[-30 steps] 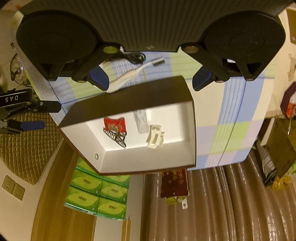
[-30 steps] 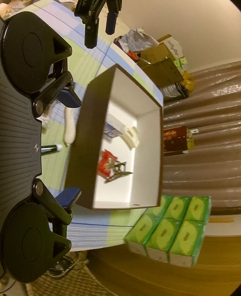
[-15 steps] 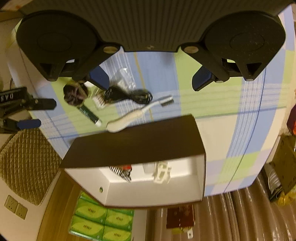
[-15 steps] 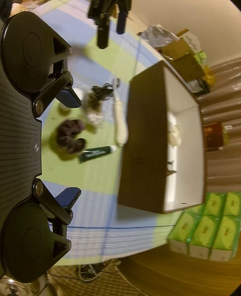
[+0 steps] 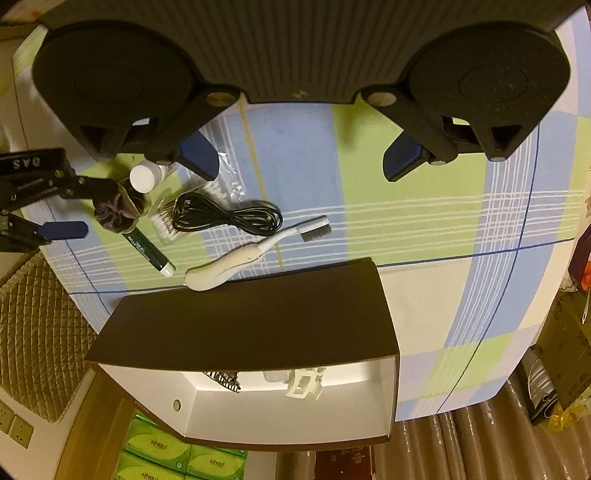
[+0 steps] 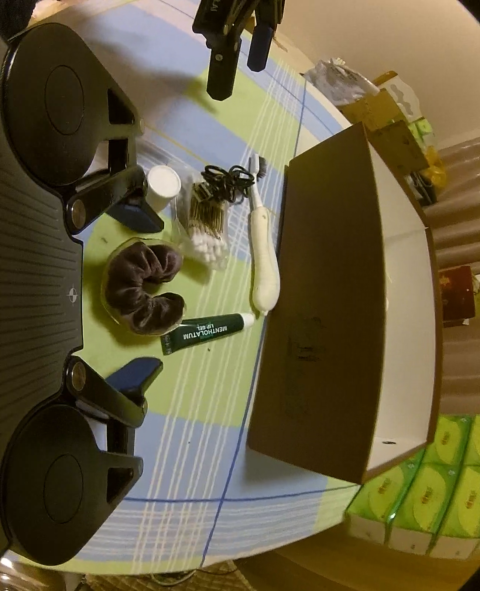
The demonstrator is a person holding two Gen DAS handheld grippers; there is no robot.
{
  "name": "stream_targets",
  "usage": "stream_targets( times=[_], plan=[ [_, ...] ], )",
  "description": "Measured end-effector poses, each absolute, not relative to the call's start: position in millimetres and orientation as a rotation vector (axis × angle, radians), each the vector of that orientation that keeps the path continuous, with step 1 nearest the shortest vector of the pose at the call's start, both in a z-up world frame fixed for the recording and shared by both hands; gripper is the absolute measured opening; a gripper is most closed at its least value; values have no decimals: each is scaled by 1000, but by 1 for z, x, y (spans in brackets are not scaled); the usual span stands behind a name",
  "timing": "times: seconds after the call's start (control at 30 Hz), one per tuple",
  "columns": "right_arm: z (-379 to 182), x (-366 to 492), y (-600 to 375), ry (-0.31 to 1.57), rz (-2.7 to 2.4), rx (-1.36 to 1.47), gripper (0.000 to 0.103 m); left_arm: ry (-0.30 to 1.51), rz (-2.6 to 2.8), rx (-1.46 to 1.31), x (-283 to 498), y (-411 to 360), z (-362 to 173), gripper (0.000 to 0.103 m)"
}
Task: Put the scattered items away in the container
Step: 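Withdraw both open tools from the box toward the toothbrush and cable, then grasp the brown scrunchie with the right tool while the left tool grasps the white pill bottle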
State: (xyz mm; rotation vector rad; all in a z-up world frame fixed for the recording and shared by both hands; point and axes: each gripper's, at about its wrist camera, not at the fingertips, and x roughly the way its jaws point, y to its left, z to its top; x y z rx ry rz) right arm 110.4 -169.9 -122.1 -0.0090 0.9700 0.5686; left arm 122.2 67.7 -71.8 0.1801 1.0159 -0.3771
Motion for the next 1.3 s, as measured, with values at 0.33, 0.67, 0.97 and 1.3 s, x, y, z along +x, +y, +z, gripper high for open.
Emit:
stream_targets(
  times=[0.33, 0.67, 0.97, 1.3],
  plan=[
    [-126, 105, -175, 991, 584, -10, 24, 1038, -405, 185, 126, 65, -86, 92],
    [-115, 90, -213, 1031, 474, 18, 23, 1027, -512, 238, 118, 44, -96, 88],
    [-119, 82, -237, 1061, 405, 60, 24, 968, -738, 297, 97, 12, -100, 78],
    [-120, 77, -240, 1064, 403, 56, 24, 948, -800, 349, 91, -16, -114, 47]
  ],
)
